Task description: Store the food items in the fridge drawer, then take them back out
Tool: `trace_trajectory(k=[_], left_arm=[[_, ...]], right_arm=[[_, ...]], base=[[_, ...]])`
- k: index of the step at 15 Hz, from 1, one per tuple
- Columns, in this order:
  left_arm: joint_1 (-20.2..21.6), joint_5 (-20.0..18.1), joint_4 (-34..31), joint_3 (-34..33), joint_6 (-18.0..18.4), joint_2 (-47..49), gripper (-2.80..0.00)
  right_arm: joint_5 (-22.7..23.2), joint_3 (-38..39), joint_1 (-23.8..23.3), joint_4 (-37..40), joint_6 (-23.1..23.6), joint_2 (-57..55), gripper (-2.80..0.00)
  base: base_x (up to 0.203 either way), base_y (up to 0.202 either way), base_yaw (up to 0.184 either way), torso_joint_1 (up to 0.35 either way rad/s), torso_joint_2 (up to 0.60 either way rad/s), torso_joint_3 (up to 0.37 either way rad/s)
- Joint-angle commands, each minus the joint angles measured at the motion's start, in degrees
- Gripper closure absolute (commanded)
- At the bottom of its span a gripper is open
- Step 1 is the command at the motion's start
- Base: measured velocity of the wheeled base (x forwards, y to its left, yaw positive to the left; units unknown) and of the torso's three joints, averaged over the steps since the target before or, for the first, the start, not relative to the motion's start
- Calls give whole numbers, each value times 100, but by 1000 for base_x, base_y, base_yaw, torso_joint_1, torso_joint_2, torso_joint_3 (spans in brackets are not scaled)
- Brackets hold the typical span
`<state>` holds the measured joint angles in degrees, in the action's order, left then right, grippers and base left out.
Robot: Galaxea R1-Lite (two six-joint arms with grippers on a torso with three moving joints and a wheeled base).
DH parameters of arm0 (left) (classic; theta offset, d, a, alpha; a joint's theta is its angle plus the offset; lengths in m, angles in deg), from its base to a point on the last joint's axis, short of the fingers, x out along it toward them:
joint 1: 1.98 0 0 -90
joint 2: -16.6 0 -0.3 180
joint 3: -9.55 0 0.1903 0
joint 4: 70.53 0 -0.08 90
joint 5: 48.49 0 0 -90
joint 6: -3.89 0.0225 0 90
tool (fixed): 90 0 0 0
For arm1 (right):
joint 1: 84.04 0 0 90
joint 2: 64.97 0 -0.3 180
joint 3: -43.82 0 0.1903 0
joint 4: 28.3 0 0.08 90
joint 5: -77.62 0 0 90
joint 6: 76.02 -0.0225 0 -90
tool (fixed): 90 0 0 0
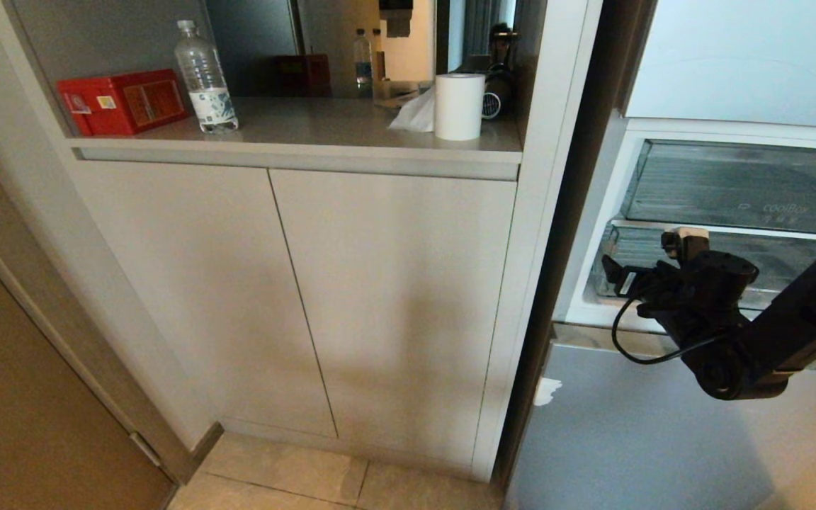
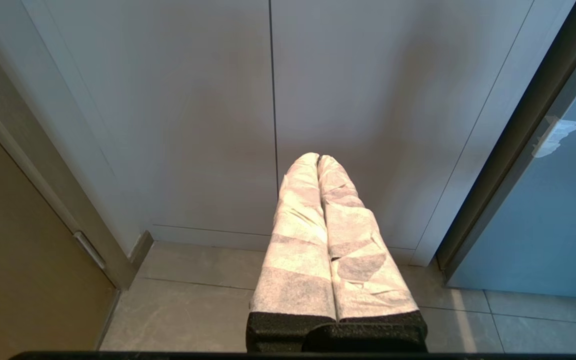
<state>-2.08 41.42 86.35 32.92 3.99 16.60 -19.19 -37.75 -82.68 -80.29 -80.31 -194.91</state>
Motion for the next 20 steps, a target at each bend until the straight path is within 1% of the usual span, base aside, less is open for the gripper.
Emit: trace_trajectory(k=[1,12,13,20], left_arm=[[1,1,2,-9,-1,0,0],[1,1,2,-9,-1,0,0],[1,1,2,-9,-1,0,0],[1,1,2,-9,-1,0,0]], right_arm=[[-13,-204,4,-29,-2,-109,-280],[-23,-712,57,261,-2,-163,-280],[-23,-710,66,302,-2,-163,0],[-25,-737,310,490,-2,-165,0]], base=[[0,0,0,0,0,0],[0,0,0,0,0,0],[0,0,0,0,0,0],[0,0,0,0,0,0]])
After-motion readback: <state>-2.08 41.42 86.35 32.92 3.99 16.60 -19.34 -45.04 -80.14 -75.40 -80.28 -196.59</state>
